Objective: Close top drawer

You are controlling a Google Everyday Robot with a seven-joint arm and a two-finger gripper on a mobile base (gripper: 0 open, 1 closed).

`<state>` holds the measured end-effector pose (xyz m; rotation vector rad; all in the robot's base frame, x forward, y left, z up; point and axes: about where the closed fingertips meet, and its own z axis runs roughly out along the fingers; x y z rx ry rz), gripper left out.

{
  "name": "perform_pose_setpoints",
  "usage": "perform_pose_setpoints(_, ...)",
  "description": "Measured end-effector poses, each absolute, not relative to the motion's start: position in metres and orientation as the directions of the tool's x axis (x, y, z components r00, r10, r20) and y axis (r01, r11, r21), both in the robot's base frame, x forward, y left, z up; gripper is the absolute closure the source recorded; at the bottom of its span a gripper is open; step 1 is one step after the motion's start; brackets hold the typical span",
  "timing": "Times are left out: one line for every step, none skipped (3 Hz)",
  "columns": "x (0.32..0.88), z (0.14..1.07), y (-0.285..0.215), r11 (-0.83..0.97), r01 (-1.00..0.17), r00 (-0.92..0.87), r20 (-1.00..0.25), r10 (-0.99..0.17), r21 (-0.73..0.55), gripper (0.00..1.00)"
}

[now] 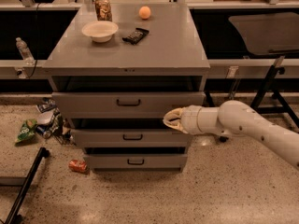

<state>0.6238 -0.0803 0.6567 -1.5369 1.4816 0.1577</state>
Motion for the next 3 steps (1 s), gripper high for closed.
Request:
perform_pose_setpoints(0.598, 0.695, -0.103, 0.249, -0.863, 0.211, -0.761, -0.614, -0.44, 1.0)
perform_pose_setpoints(0.59, 0.744, -0.13, 0.284, -0.879, 0.214, -0.85, -0.482, -0.382, 1.0)
perform_pose_setpoints(0.574, 0.755, -0.127, 0.224, -0.907, 0.231, -0.867, -0.442, -0.356, 0.85)
